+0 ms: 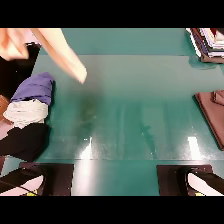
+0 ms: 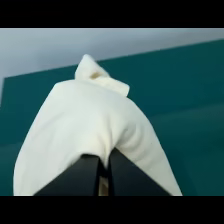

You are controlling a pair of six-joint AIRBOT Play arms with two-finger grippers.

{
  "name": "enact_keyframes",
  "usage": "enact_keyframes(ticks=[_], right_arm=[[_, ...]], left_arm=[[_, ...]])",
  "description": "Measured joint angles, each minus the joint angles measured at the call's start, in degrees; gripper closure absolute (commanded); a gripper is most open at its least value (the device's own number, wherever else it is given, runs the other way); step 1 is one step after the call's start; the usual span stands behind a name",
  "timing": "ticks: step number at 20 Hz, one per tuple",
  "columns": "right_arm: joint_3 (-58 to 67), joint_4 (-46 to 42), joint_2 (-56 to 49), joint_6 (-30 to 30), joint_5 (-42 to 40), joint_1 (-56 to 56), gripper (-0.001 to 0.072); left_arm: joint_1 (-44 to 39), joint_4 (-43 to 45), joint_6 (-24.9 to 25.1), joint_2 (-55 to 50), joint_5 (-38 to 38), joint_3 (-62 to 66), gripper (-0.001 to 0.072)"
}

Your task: Fold the shirts.

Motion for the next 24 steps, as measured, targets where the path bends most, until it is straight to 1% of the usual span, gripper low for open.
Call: enact_keyframes(ticks=[2, 3, 4, 5, 7, 10, 13, 14, 16, 19, 21, 24], right_arm=[[1.4, 0.0, 0.0, -0.1, 1.2, 0.0, 0.0697], [1.9, 0.0, 0.1, -0.2, 1.9, 0.0, 0.0697], [2.3, 0.0, 0.2, -0.2, 2.7, 0.0, 0.0697], [2.5, 0.1, 0.2, -0.2, 3.5, 0.0, 0.0697], [2.8, 0.1, 0.3, -0.3, 5.4, 0.0, 0.0697], [3.0, 0.3, 0.3, -0.3, 7.8, 0.0, 0.0696], [3.1, 0.3, 0.3, -0.3, 9.1, 0.0, 0.0697], [3.1, 0.3, 0.3, -0.3, 9.3, 0.0, 0.0697], [3.1, 0.3, 0.3, -0.3, 9.6, 0.1, 0.0697], [3.1, 0.3, 0.3, -0.3, 9.8, 0.1, 0.0697], [3.1, 0.3, 0.2, -0.3, 9.9, 0.1, 0.0697], [3.0, 0.3, 0.1, -0.3, 10.1, 0.1, 0.0697]], left_arm=[[-6.8, -0.3, -1.7, 0.1, -2.5, -5.1, 0.0679], [-10.4, -1.0, -2.5, -0.3, -3.2, -8.4, 0.0560], [-13.5, -2.1, -3.0, -0.9, -3.1, -11.7, 0.0201], [-16.5, -3.4, -3.3, -1.5, -2.5, -15.3, 0.0099], [-20.6, -4.9, -3.8, -2.8, -1.3, -20.8, 0.0098], [-21.0, -3.7, -4.4, -3.0, -2.3, -24.4, 0.0097], [-15.3, -1.6, -5.9, -2.3, -5.4, -28.3, 0.0098], [-13.0, -2.0, -6.4, -2.1, -5.8, -30.4, 0.0097], [-8.5, -5.6, -7.0, -2.0, -4.4, -36.9, 0.0098], [-5.1, -14.3, -6.4, -1.9, 2.9, -47.8, 0.0097], [-4.0, -19.6, -5.8, -2.4, 10.1, -54.1, 0.0097], [-3.3, -25.5, -5.2, -4.5, 19.5, -59.3, 0.0097]])
